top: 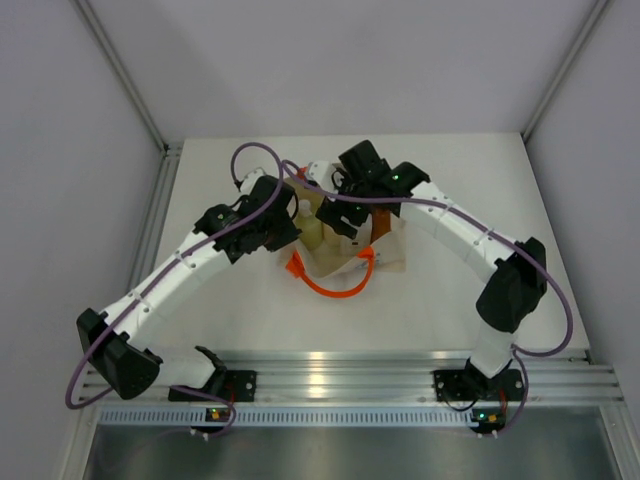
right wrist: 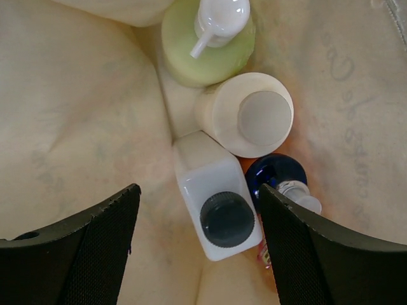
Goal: Take the personal care products out of the canvas bag
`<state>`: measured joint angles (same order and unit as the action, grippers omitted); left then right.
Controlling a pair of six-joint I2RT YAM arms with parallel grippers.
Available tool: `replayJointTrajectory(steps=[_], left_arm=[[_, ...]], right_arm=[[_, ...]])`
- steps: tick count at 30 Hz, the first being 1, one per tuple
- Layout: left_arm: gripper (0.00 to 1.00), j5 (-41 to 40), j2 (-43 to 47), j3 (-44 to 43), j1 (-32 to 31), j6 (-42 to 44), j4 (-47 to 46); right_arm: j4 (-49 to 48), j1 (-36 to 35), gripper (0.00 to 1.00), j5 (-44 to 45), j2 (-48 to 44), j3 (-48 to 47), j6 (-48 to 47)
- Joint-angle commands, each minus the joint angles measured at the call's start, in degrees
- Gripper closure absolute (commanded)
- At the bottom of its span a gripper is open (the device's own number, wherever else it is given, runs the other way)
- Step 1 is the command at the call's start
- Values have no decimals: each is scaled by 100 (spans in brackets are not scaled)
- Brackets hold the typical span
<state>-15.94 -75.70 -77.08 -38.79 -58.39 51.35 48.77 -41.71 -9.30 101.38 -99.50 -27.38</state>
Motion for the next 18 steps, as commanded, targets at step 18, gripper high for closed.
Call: replayJointTrajectory(steps=[18], left_arm=[[100, 74, -252, -44, 11, 144, 235]], right_arm=[[-219, 410, 31, -151, 268, 159, -1278]])
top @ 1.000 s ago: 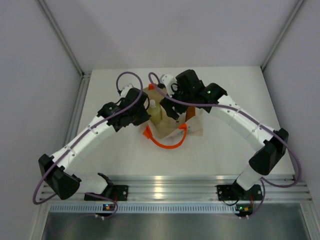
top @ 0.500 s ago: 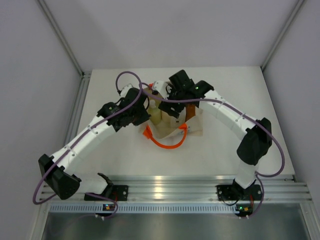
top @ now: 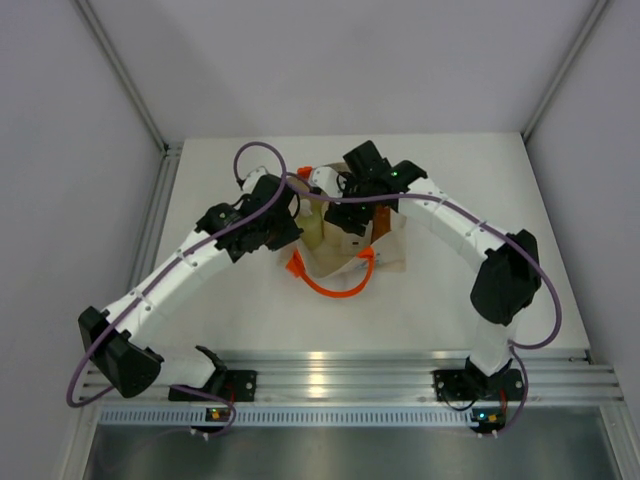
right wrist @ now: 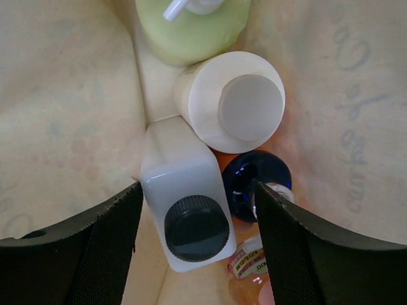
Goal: Take the personal care products out of the canvas bag
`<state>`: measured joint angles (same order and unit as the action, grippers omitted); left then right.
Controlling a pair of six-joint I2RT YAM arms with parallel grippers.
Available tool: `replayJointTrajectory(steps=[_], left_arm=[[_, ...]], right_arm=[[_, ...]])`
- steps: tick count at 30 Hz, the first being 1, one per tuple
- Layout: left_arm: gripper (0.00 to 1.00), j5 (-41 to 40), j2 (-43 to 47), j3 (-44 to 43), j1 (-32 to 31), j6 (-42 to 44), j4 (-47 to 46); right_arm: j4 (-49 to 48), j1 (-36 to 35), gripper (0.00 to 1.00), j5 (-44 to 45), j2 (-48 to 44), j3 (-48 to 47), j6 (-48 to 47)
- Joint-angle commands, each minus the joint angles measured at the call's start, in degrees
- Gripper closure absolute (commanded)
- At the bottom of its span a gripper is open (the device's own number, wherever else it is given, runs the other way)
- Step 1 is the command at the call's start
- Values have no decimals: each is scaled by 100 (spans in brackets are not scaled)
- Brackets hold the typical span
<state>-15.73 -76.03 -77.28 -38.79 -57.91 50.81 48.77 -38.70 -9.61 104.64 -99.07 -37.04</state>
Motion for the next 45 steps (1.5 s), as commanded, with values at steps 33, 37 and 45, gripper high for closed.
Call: replayJointTrajectory(steps=[33, 37, 45], left_arm=[[100, 70, -263, -315, 11, 184, 298], [100, 61, -254, -297, 11, 175, 298], [100, 70, -272, -297, 11, 96, 289]], right_arm=[[-184, 161, 100, -560, 48, -34, -111], [-193, 169, 100, -560, -23, -192, 161], [-184, 161, 100, -446, -303, -517, 530]])
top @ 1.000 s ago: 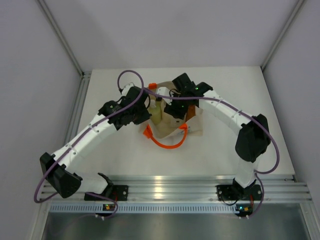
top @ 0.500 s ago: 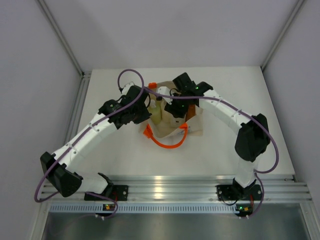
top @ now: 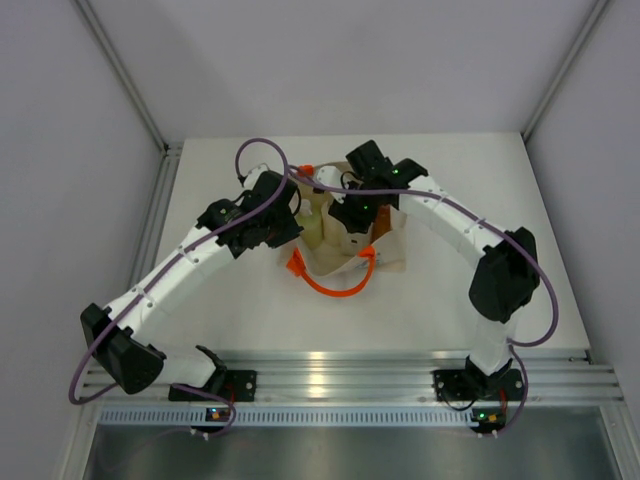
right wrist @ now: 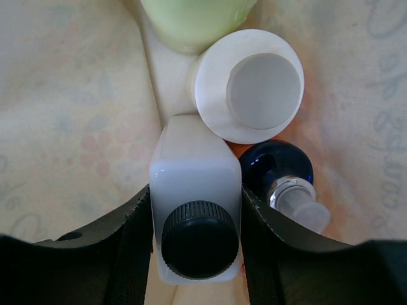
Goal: Take the personal care products out of the canvas bag
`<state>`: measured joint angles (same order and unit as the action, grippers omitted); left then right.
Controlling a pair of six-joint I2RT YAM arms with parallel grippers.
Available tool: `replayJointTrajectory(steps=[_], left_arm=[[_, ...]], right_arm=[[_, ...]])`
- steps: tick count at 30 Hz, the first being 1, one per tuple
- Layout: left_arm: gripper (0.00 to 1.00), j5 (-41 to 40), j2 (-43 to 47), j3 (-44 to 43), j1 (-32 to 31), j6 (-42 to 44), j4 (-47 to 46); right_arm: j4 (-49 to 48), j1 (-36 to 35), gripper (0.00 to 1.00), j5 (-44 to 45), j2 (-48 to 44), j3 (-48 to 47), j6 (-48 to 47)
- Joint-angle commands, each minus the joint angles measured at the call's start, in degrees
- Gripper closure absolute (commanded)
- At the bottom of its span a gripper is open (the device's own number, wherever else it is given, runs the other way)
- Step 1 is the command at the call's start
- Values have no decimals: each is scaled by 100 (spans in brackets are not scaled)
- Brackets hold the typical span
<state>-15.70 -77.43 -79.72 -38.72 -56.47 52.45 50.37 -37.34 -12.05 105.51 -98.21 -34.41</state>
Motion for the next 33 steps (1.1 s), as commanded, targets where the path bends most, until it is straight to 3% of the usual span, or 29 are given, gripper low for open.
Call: replayJointTrajectory(steps=[1, 21, 33], left_arm=[[100, 67, -123, -52, 5, -57, 126], [100, 111, -194, 1, 5, -22, 134], [100, 129, -299, -131, 5, -13, 134]], right_arm=[[-344, 25, 100, -183, -461, -663, 286], [-352, 16, 100, 19, -1314, -954, 963], [-344, 95, 100, 309, -1665, -1788, 1621]])
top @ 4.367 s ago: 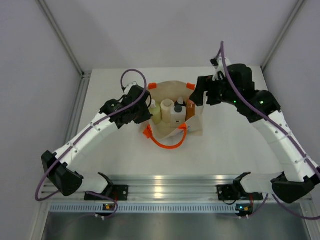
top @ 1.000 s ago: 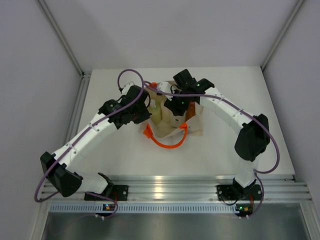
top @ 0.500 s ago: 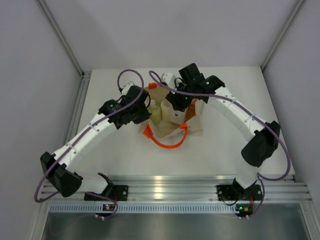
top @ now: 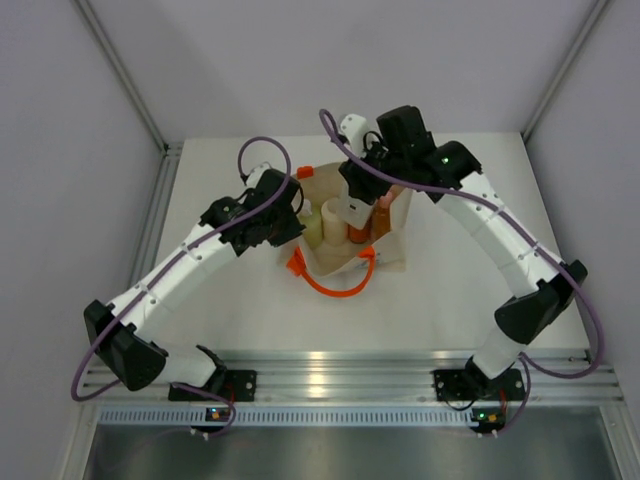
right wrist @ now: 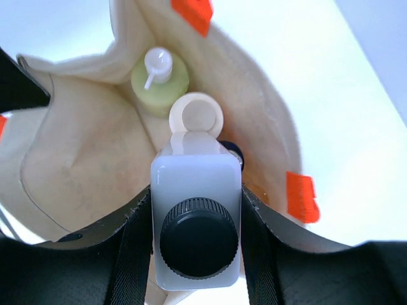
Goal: Take the personal care products out of the canvas bag
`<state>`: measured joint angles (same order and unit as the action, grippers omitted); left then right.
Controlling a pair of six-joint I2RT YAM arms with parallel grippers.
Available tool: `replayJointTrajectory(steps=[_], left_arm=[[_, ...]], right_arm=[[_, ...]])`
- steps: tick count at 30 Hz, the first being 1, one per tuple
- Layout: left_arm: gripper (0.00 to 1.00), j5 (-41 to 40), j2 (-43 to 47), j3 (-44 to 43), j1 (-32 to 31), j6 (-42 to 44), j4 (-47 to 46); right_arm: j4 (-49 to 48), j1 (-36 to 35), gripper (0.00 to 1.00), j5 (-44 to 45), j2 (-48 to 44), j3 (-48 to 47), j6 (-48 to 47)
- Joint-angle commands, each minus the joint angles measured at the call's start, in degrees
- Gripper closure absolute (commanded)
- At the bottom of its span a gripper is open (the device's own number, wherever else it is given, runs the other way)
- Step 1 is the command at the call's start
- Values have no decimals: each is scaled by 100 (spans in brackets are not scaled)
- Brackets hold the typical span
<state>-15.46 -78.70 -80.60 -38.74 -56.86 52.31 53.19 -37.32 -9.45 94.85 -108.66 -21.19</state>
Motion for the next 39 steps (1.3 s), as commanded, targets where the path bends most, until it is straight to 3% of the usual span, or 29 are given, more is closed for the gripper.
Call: replayJointTrajectory(steps=[1, 13, 23, 27, 32, 39], left_arm=[[100, 105, -172, -44, 7, 26, 139], [100, 140, -207, -35, 7, 17, 139], [100, 175, -278, -96, 7, 61, 130], [100, 219, -269, -167, 7, 114, 139], [100, 254, -172, -211, 7, 166, 139], [100, 324, -32, -220, 7, 193, 147]], right_arm=[[-626, 111, 100, 58, -625, -822, 361], [-643, 1182, 100, -39, -915, -1834, 1661], [-669, 2237, 100, 1348, -925, -1843, 1961], [-862, 2877, 100, 1455, -784, -1353, 1934], [-1791, 3581, 100, 1227, -784, -324, 2057], [-3145, 4048, 100, 1025, -731, 1379, 2014]])
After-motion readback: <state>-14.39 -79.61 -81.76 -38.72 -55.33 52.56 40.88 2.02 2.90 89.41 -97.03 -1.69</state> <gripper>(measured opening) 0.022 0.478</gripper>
